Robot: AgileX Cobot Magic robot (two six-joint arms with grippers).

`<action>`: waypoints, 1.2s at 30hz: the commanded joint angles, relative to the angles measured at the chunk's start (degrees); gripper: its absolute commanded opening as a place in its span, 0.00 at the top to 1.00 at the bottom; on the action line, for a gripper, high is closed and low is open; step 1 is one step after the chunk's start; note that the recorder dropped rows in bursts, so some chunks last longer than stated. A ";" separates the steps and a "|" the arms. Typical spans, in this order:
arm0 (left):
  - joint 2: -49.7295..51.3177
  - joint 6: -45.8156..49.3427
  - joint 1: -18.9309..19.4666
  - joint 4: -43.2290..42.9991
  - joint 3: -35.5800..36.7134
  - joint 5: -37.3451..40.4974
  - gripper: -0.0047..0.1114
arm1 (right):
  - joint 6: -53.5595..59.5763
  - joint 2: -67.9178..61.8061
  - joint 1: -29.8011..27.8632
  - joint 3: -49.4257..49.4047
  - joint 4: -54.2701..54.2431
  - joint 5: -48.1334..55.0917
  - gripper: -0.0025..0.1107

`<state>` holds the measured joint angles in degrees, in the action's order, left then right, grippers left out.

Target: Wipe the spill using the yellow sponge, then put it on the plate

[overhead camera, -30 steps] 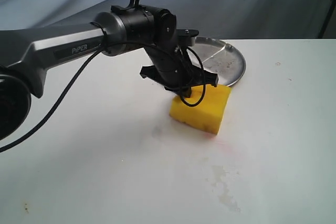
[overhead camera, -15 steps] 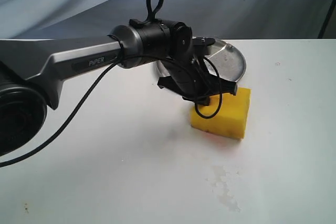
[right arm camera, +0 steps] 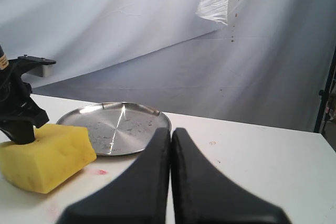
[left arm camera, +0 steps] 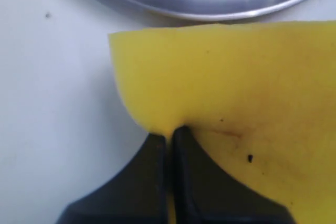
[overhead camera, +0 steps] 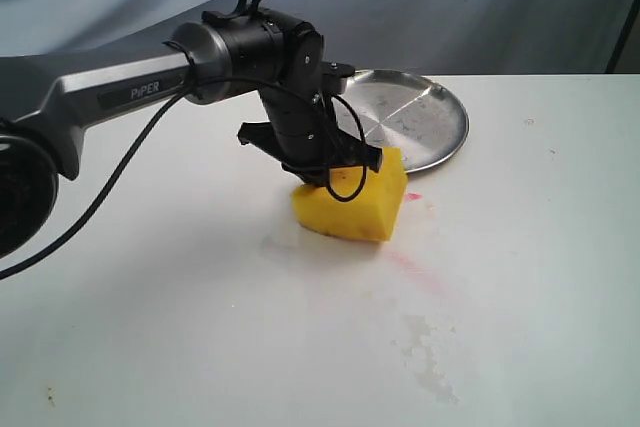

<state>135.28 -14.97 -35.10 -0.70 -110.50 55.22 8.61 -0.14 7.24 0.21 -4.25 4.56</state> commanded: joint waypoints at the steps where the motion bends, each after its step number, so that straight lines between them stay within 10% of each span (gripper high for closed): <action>1: -1.49 0.13 1.26 -4.48 1.65 2.39 0.96 | -0.12 0.14 -0.47 -0.21 0.39 -0.17 0.98; 14: -2.86 0.18 -1.95 -1.63 1.81 -3.82 0.96 | -0.12 0.14 -0.47 -0.21 0.39 -0.17 0.98; 36: 9.76 0.97 -9.07 6.46 -19.39 2.18 0.96 | -0.12 0.14 -0.47 -0.21 0.39 -0.17 0.98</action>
<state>144.19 -14.59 -42.98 4.13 -128.22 56.69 8.61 -0.14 7.24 0.21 -4.25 4.56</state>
